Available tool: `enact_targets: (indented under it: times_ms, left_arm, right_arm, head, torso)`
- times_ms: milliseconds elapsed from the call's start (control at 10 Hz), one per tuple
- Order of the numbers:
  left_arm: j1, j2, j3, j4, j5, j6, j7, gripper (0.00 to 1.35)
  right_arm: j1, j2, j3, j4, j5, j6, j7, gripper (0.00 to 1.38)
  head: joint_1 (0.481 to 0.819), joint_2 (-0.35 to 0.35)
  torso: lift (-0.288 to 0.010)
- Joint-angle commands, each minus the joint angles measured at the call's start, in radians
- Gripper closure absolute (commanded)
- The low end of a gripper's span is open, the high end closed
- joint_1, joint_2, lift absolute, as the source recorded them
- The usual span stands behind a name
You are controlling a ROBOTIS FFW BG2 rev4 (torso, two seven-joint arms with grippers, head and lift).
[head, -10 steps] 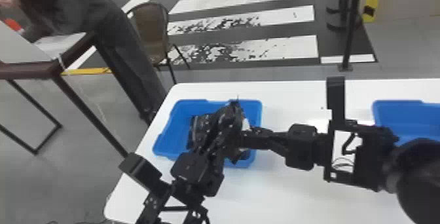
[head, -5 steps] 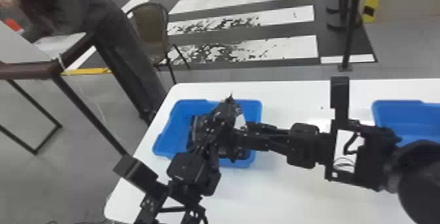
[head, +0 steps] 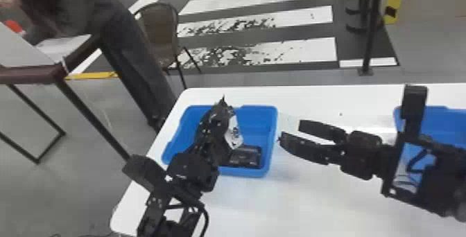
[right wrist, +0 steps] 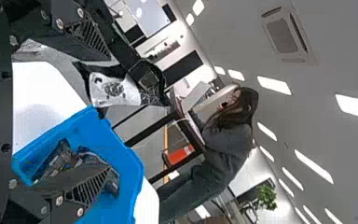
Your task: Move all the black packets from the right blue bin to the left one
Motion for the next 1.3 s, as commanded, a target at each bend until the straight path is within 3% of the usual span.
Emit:
enact_targets:
  times_ms: [0,200,300,400,500,600,700,800,900,1200]
  left_arm:
    - [-0.127,0.000,0.023,0.180,-0.111,-0.032,0.008,1.21]
    - [-0.303,0.005,0.053,0.421,-0.260,-0.057,0.029,1.21]
    - [-0.345,0.005,0.075,0.465,-0.326,-0.062,0.052,1.21]
    - [-0.370,0.005,0.085,0.502,-0.350,-0.081,0.072,1.21]
    - [-0.389,0.003,0.089,0.536,-0.326,-0.106,0.081,1.11]
    - [-0.389,0.005,0.073,0.536,-0.250,-0.069,0.073,0.55]
    - [-0.389,0.005,0.067,0.534,-0.248,-0.089,0.063,0.13]
    - [-0.384,0.007,0.055,0.534,-0.228,-0.128,0.046,0.09]
    - [-0.362,0.013,0.029,0.519,-0.149,-0.189,0.021,0.15]
    - [-0.168,0.014,0.003,0.234,0.017,-0.187,-0.006,0.16]
  right_arm:
    - [0.027,0.000,-0.034,-0.016,0.002,0.010,0.000,0.07]
    - [0.030,-0.003,-0.036,-0.026,0.002,0.010,0.000,0.07]
    - [0.035,-0.005,-0.044,-0.033,0.002,0.010,0.000,0.07]
    - [0.045,-0.008,-0.054,-0.041,0.002,0.010,0.002,0.07]
    - [0.050,-0.008,-0.060,-0.043,0.002,0.010,0.002,0.07]
    - [0.057,-0.008,-0.080,-0.055,0.020,0.015,0.000,0.07]
    - [0.062,-0.006,-0.120,-0.077,0.076,0.050,-0.001,0.09]
    - [0.059,-0.005,-0.152,-0.085,0.114,0.059,-0.006,0.10]
    - [0.067,-0.002,-0.198,-0.134,0.177,0.104,-0.034,0.09]
    - [0.138,0.020,-0.379,-0.360,0.391,0.278,-0.192,0.09]
  head:
    - [0.695,0.350]
    - [0.695,0.350]
    - [0.695,0.350]
    - [0.695,0.350]
    - [0.695,0.350]
    - [0.695,0.350]
    - [0.695,0.350]
    - [0.695,0.350]
    - [0.695,0.350]
    - [0.695,0.263]
  torso:
    - [-0.140]
    - [-0.140]
    - [-0.140]
    - [-0.140]
    - [-0.140]
    - [-0.140]
    - [-0.140]
    - [-0.140]
    - [-0.140]
    - [-0.140]
